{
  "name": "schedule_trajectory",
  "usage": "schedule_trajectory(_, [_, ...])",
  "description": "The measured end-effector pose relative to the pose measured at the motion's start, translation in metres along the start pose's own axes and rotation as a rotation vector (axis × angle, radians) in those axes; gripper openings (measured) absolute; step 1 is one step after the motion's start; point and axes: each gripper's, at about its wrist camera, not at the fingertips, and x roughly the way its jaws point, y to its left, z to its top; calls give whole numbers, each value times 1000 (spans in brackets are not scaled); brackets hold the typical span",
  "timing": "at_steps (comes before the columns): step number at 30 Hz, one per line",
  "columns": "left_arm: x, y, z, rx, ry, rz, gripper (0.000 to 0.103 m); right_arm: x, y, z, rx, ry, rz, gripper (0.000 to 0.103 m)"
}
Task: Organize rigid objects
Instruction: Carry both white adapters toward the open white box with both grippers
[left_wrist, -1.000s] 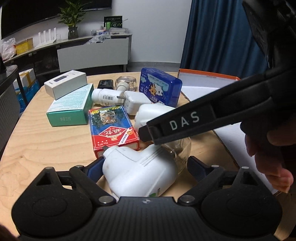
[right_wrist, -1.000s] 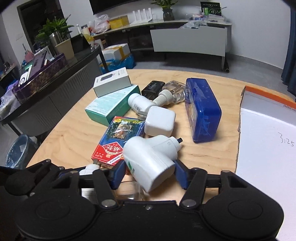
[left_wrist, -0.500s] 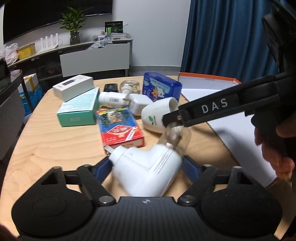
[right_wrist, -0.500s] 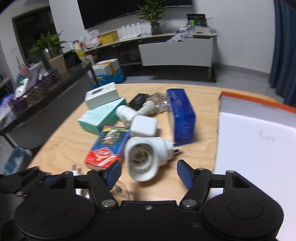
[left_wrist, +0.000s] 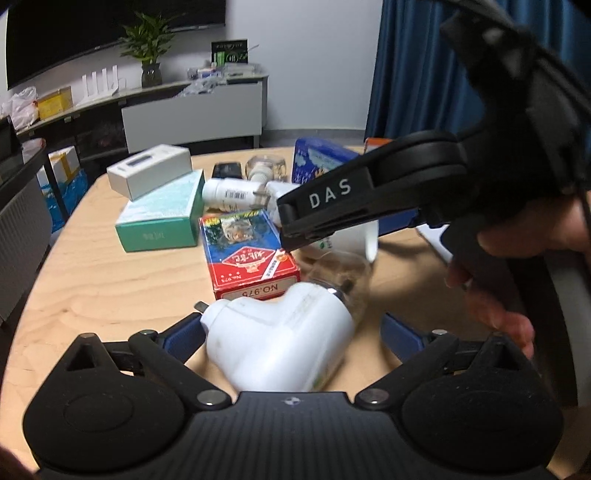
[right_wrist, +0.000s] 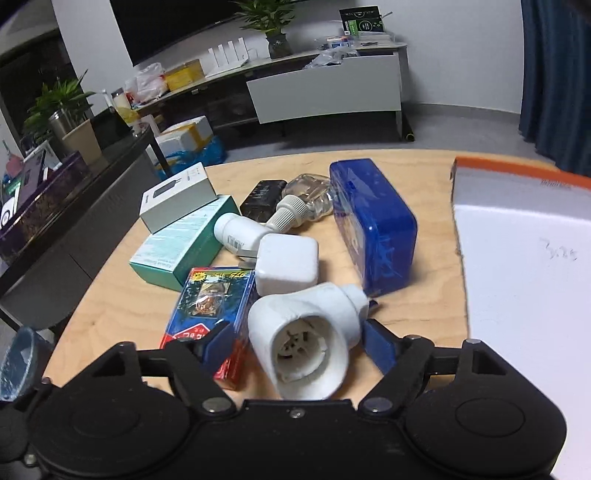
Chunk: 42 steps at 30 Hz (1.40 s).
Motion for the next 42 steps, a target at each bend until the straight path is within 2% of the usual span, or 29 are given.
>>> schedule_trajectory(2, [4, 3, 0, -10, -11, 1, 103, -1, -3, -1, 7, -21, 20, 79])
schedule_trajectory(5, [7, 9, 0, -45, -29, -13, 102, -2, -3, -3, -16, -35, 24, 79])
schedule_trajectory(7, [4, 10, -1, -50, -48, -17, 95, -5, -4, -4, -23, -45, 18, 79])
schedule_trajectory(9, [2, 10, -2, -58, -48, -18, 92, -9, -6, -6, -13, -59, 25, 79])
schedule_trajectory(16, [-13, 7, -3, -71, -60, -9, 89, -37, -14, -10, -15, -112, 15, 79])
schedule_trajectory(18, [-20, 5, 0, -60, -69, -3, 81, -47, -18, -11, -10, -125, 15, 79])
schedule_trajectory(23, [-27, 2, 1, -61, -55, -7, 80, -70, -21, -18, 0, -147, 8, 79])
schedule_trajectory(32, [-61, -11, 24, -35, -125, -4, 80, -126, -28, -27, 19, -222, 0, 79])
schedule_trajectory(42, [-69, -54, 67, -31, -138, -38, 80, -195, -66, -16, 6, -308, -95, 79])
